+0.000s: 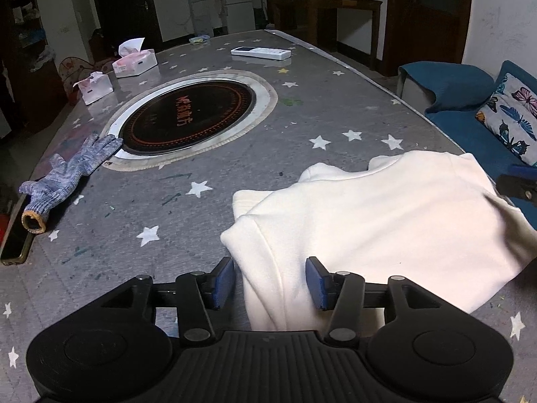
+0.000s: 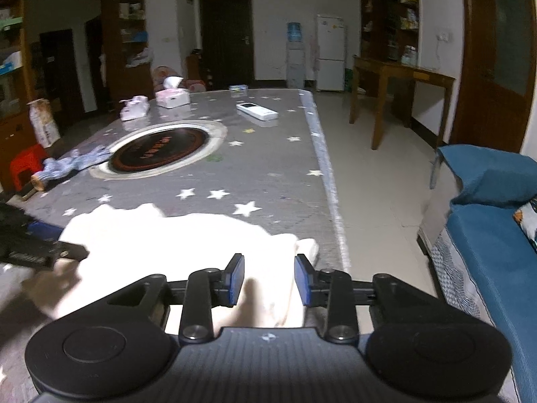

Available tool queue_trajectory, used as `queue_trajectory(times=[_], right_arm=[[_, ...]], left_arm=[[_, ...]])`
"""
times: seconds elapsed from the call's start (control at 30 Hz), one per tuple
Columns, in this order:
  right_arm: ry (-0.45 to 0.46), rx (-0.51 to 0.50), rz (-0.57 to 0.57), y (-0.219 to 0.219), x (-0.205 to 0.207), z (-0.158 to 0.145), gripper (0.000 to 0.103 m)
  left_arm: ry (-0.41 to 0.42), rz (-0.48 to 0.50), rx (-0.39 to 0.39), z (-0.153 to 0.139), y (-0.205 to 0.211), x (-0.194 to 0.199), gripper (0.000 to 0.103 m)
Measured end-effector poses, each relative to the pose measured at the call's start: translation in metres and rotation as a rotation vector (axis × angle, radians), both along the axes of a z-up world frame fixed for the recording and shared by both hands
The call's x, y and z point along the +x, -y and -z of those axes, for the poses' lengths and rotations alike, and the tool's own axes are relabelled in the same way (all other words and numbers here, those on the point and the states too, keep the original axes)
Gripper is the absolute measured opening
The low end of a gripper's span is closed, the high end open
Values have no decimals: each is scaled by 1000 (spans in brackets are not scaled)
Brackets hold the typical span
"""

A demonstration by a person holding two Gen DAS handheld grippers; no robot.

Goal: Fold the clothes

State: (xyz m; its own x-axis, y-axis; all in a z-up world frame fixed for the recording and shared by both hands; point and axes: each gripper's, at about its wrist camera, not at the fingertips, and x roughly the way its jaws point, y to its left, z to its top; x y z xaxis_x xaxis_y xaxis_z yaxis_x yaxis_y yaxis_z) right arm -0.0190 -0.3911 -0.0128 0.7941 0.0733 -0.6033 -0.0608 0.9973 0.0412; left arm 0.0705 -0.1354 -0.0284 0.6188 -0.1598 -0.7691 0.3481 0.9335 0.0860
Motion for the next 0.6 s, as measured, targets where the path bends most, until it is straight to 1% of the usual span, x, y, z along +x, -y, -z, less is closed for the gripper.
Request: queue_trajectory(times=[0.07, 0.13, 0.33, 0.4, 0.53, 0.6], right_arm=[[1, 6, -28, -5, -6, -2, 36], [-5, 19, -54, -9, -12, 0, 38], [-48, -9, -101, -17, -27, 18, 40], [-54, -18, -106, -16, -30, 22, 40], [-55, -35, -117, -16, -34, 18, 40], [-43, -55, -125, -19, -36, 14, 40]], left_arm=[[4, -5, 7, 0, -1, -1, 55], [5, -10, 10, 0, -3, -1, 57], [12, -22, 18, -1, -10, -3, 63], [17, -27, 20, -1, -13, -3, 68], [25, -46, 20, -4, -22, -3, 69], [35, -61, 25, -7, -25, -4, 68]])
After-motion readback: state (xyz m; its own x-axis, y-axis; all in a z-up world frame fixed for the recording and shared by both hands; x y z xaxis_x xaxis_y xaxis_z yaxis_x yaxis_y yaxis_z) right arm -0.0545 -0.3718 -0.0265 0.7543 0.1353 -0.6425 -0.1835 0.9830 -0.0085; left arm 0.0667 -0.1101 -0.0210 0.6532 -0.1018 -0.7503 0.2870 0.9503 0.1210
